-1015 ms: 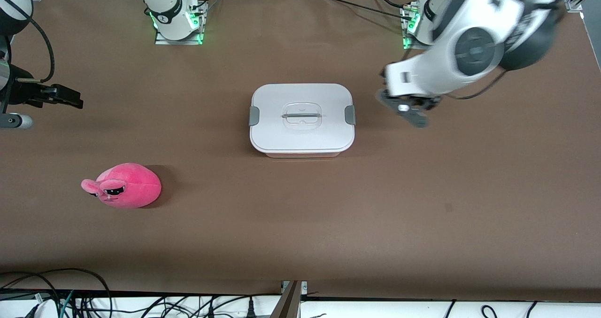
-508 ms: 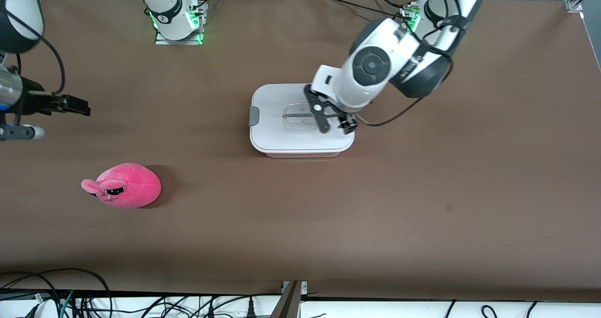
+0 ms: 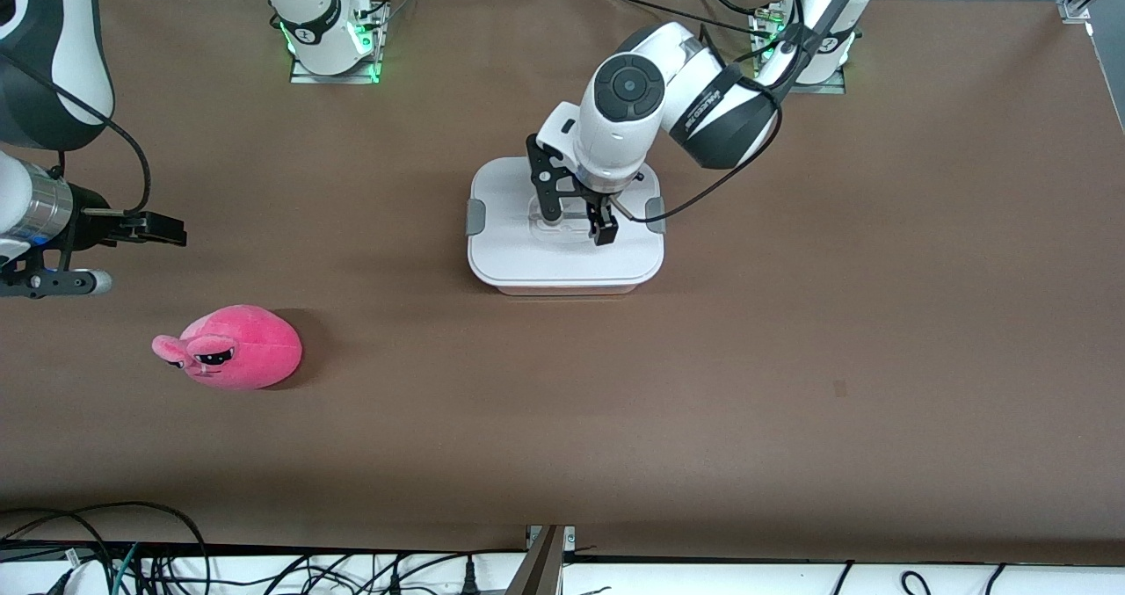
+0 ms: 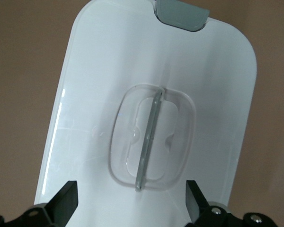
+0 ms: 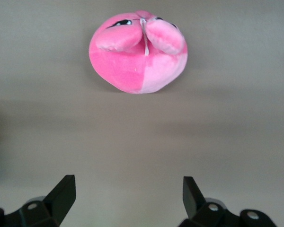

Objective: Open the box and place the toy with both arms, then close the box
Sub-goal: 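Lower the left gripper and grasp the lid handle, then lift the lid off with the left gripper while the right gripper reaches the toy, then grasp the pink plush toy with the right gripper and carry it over the box, then release the toy into the pink box and raise the right gripper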

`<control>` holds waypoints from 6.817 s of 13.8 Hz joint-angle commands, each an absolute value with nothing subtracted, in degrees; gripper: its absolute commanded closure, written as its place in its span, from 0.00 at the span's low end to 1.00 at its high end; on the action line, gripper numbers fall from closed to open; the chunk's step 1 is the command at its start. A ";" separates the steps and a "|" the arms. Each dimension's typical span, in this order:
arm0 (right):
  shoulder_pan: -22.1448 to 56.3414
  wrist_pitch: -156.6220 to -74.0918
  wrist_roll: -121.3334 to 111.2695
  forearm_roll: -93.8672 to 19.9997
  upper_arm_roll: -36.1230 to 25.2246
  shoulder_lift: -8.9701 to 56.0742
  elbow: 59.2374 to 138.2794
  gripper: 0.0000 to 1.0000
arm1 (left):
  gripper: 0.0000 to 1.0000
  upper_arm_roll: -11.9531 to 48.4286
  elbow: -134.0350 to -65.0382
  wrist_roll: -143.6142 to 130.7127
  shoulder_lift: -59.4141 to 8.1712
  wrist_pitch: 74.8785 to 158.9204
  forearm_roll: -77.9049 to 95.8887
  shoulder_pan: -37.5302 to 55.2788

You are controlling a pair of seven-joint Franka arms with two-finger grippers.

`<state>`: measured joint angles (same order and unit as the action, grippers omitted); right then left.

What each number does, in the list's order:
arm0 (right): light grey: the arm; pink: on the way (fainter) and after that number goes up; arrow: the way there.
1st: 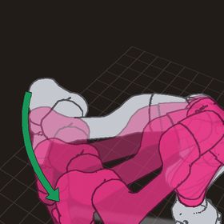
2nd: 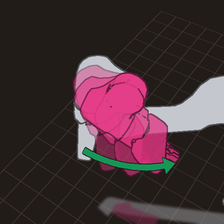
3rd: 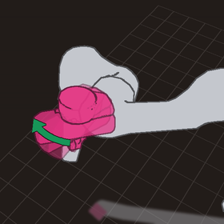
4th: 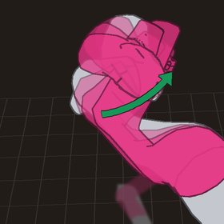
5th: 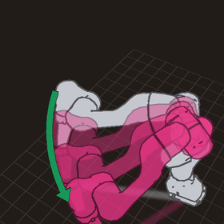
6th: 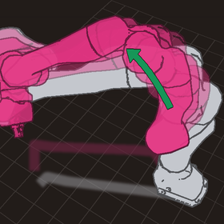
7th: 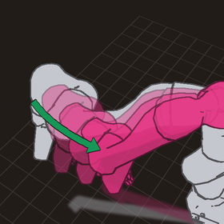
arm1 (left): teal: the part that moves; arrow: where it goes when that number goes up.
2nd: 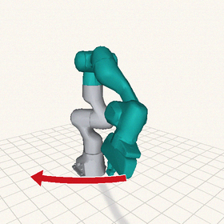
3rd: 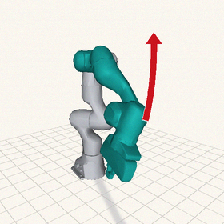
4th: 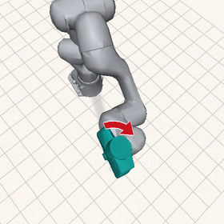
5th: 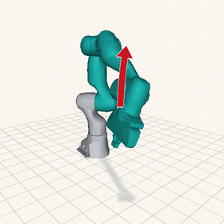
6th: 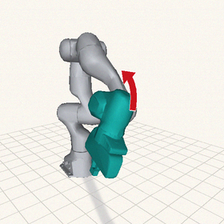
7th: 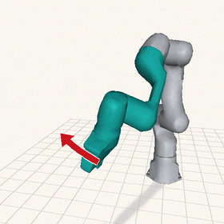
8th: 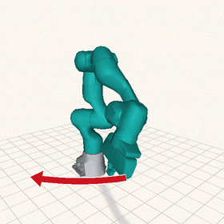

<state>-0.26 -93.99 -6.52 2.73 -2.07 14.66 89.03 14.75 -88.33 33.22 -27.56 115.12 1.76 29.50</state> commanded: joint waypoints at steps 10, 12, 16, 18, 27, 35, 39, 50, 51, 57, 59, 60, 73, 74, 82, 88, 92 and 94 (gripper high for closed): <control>-0.44 -101.51 -26.27 4.04 -2.11 20.65 87.80 0.00 | 1.00 14.50 -87.71 34.72 -30.59 117.78 0.53 31.20; -0.18 -102.30 -26.89 5.79 -2.02 20.92 87.80 0.00 | 1.00 14.59 -87.71 34.80 -29.98 117.51 0.53 31.20; -0.61 -106.51 -25.75 4.14 -2.02 22.67 88.24 0.00 | 1.00 17.31 -87.45 36.81 -27.34 111.56 0.88 30.32; -0.88 -106.70 -23.14 3.26 -2.11 23.99 88.33 0.00 | 1.00 17.40 -86.93 39.19 -25.76 107.51 1.75 30.06; -2.46 -116.00 -8.35 2.99 -2.11 27.94 91.66 0.00 | 1.00 17.23 -86.48 54.08 -20.74 87.63 1.76 7.08; -2.02 -126.29 -7.47 0.09 -2.02 29.79 94.83 0.89 | 1.00 16.96 -86.66 87.33 -29.52 90.95 -1.74 -12.65; -1.93 -127.09 -7.56 0.09 -1.93 30.15 94.75 1.00 | 1.00 16.70 -87.19 92.99 -33.13 97.28 -9.56 -14.58; -1.67 -112.87 -4.85 -1.58 2.71 23.83 90.71 1.00 | 1.00 17.05 -86.57 89.12 -34.63 98.96 -10.28 -13.97; -1.58 -110.33 -3.44 -1.50 4.38 22.34 90.62 1.00 | 1.00 17.14 -86.49 89.21 -34.37 98.96 -10.37 -13.89; -1.06 -88.26 -5.97 1.75 16.85 20.21 81.13 1.00 | 1.00 17.31 -86.57 86.32 -32.26 95.28 -9.76 -14.15; -0.88 -87.45 -6.50 1.93 20.72 20.21 80.42 1.00 | 1.00 17.31 -86.48 85.96 -32.26 95.27 -9.93 -14.15; -0.27 -87.45 -6.76 2.54 22.40 20.21 80.42 1.00 | 1.00 17.31 -86.40 85.87 -32.26 95.27 -9.93 -13.89; 19.68 -88.95 -9.75 15.64 23.91 23.46 80.42 1.00 | 1.00 17.23 -85.96 85.78 -32.43 95.36 -10.28 -13.71; 20.82 -89.29 -9.49 16.78 23.91 24.16 80.42 1.00 | 1.00 17.23 -85.96 85.78 -32.43 95.36 -10.28 -13.71; 28.91 -93.69 1.13 19.07 23.64 28.03 78.93 0.01 | 1.00 17.05 -85.87 85.52 -32.34 95.36 -10.37 -13.54; 33.05 -84.14 7.56 18.37 23.99 27.77 64.98 0.00 | 1.00 17.14 -85.87 85.52 -32.34 95.27 -10.37 -13.54; 30.95 -81.92 7.47 18.28 23.12 27.51 63.19 0.00 | 1.00 17.40 -85.78 85.08 -32.26 95.27 -10.20 -13.45; 25.69 -82.00 7.65 18.28 23.12 27.16 63.19 0.00 | 1.00 17.84 -84.73 83.24 -31.73 94.66 -9.85 -11.27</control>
<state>30.20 -82.99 7.15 18.23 22.57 26.57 64.51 17.31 -86.11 85.14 -32.97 96.38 -9.01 -13.38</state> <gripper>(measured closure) 0.000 0.930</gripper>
